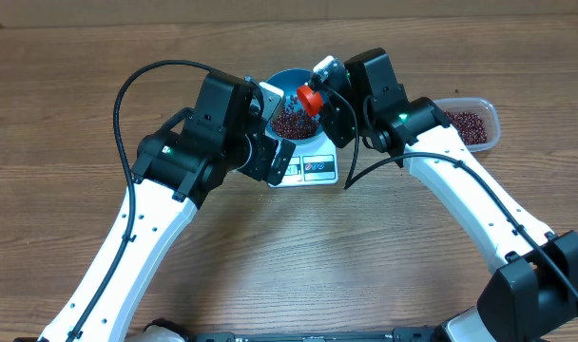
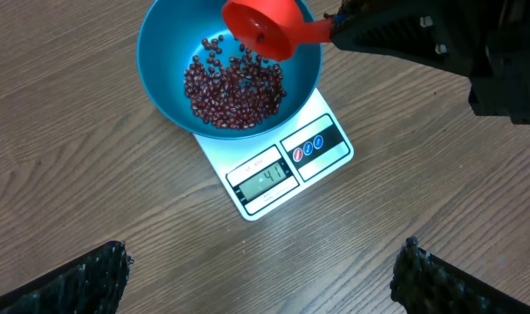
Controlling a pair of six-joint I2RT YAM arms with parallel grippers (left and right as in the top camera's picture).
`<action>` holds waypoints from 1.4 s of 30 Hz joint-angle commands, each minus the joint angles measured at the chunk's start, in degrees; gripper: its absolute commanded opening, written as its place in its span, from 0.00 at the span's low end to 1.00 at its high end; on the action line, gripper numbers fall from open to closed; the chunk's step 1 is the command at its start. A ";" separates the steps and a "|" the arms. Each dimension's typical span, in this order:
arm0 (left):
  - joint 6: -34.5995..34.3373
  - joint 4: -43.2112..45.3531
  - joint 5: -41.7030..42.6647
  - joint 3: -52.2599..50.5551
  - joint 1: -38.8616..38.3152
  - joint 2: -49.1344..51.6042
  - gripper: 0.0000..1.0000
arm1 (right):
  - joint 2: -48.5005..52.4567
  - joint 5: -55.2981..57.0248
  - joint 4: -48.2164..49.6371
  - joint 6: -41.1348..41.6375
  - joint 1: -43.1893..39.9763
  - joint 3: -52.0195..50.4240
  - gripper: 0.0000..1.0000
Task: Scoop item into bowl and weigh 150g on scale
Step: 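Carry the empty scoop back right to the bean container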
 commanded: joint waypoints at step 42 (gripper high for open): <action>1.11 0.09 0.83 0.46 0.20 0.39 1.00 | -0.31 10.34 -19.12 10.71 -35.63 2.43 0.04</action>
